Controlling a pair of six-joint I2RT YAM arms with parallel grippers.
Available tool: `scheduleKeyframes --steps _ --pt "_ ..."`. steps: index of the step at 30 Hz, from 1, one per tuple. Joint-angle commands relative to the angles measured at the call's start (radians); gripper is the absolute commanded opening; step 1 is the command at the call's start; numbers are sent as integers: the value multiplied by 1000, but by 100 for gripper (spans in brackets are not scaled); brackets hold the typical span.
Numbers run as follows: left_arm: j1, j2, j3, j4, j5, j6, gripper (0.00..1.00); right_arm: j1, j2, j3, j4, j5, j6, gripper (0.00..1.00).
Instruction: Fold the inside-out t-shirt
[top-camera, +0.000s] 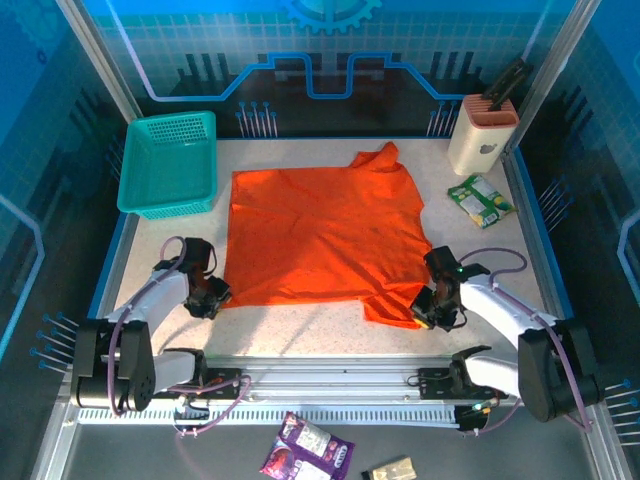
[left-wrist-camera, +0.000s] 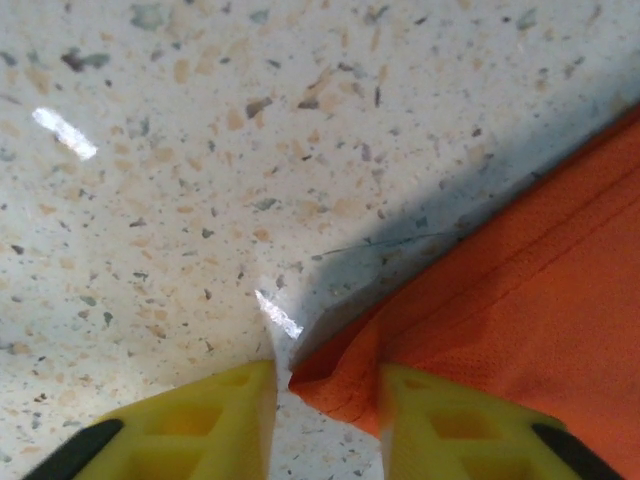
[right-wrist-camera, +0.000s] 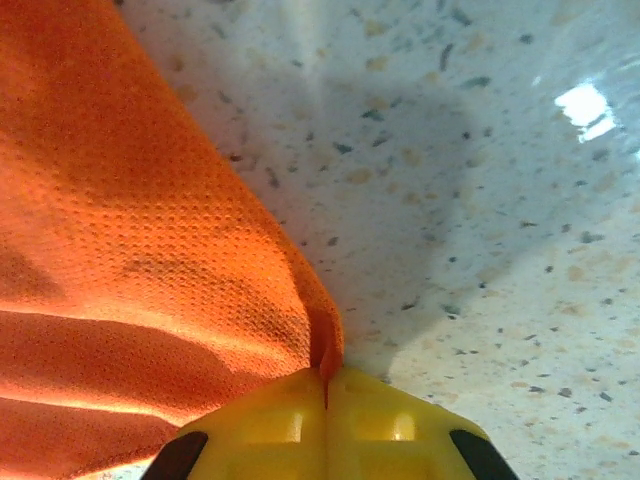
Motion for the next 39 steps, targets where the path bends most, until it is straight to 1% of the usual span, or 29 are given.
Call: scheduleKeyframes --steps 1,4,6,12,14,17,21,27,31,33,35,37,39 --pt "-5 11 -11 8 20 22 22 -4 -43 -1 -3 -21 10 0" --pt "-5 -14 11 -7 12 33 6 -6 -98 17 -44 -10 3 0" --pt "-5 -57 42 -39 3 42 0 -6 -154 35 -78 -1 -8 0" --pt "-1 -233 163 -168 -40 59 0 -12 -394 128 -210 87 -32 0" --pt "3 -266 216 -198 -39 74 0 -16 -455 187 -241 116 -52 0" --pt "6 -291 332 -185 -23 105 0 -22 -498 338 -251 180 -118 0" --pt "6 -275 590 -146 -30 164 0 -34 -429 662 -226 280 -284 0" --pt "6 -197 1011 -46 -42 245 0 -35 -266 1164 -45 404 -531 0" --pt "6 -107 1254 -24 -84 301 0 -35 -131 1421 58 440 -625 0" --pt "6 -64 1325 -29 -110 317 0 -34 -65 1524 71 436 -648 0" --pt "6 -25 1343 -21 -118 314 0 -34 -4 1573 84 457 -665 0" --pt "6 22 1321 9 -100 301 0 -40 50 1567 106 470 -675 0" --pt "6 79 1306 41 -79 297 0 -59 93 1524 152 467 -666 0"
